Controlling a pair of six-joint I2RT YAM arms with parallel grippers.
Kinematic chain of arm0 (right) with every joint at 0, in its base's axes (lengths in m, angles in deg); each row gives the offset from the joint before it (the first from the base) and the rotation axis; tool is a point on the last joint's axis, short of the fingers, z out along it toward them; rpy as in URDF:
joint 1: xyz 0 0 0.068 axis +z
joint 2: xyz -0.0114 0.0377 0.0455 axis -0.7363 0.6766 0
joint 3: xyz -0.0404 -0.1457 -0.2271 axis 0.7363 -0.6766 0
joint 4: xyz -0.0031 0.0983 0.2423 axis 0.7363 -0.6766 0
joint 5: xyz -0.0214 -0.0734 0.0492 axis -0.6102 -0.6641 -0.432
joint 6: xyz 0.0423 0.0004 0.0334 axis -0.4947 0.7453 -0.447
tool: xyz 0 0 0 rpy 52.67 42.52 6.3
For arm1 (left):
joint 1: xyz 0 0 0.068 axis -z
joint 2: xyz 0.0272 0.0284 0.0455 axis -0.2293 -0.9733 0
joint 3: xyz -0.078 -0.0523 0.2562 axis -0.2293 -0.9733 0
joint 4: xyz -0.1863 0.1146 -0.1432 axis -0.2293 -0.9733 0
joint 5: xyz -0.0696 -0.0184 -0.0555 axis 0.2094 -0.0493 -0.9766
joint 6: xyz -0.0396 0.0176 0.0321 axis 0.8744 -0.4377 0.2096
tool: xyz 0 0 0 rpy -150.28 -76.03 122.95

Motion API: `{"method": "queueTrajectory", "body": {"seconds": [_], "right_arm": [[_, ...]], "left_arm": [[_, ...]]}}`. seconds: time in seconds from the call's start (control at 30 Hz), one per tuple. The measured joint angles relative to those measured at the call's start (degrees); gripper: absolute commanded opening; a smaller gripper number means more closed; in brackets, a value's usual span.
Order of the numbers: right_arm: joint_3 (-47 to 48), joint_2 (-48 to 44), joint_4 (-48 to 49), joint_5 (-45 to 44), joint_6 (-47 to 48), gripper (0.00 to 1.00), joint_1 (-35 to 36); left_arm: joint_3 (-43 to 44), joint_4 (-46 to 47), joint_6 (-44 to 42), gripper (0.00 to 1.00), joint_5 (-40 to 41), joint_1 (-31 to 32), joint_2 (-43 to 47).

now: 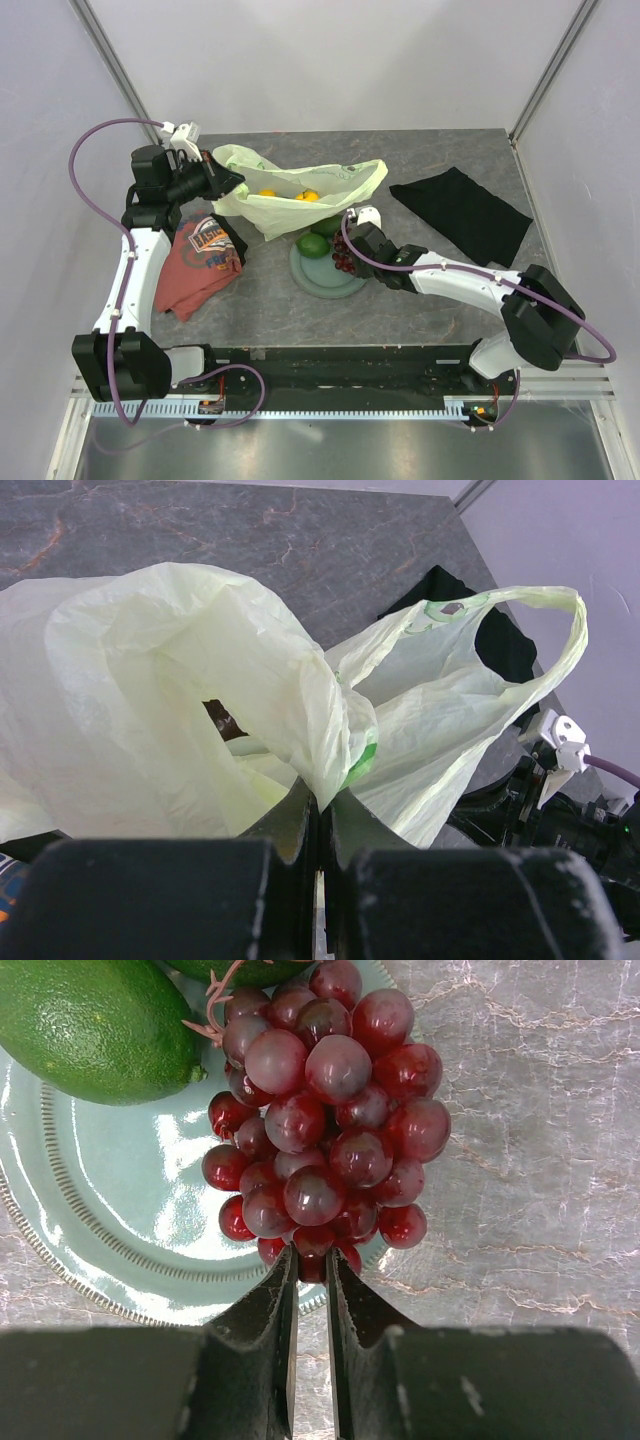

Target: Place the fruits into the plastic bag

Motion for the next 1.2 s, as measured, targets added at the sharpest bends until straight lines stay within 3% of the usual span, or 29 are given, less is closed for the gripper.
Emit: {"method": "queueTrajectory", "body": {"seconds": [1.2], "right_arm": [[0.66, -18.99, -5.84, -6.62, 1.25, 0.0, -0.02]], "left_arm": [[0.0, -0.07, 0.0, 0.02, 0.0, 0.0, 0.0]]}}
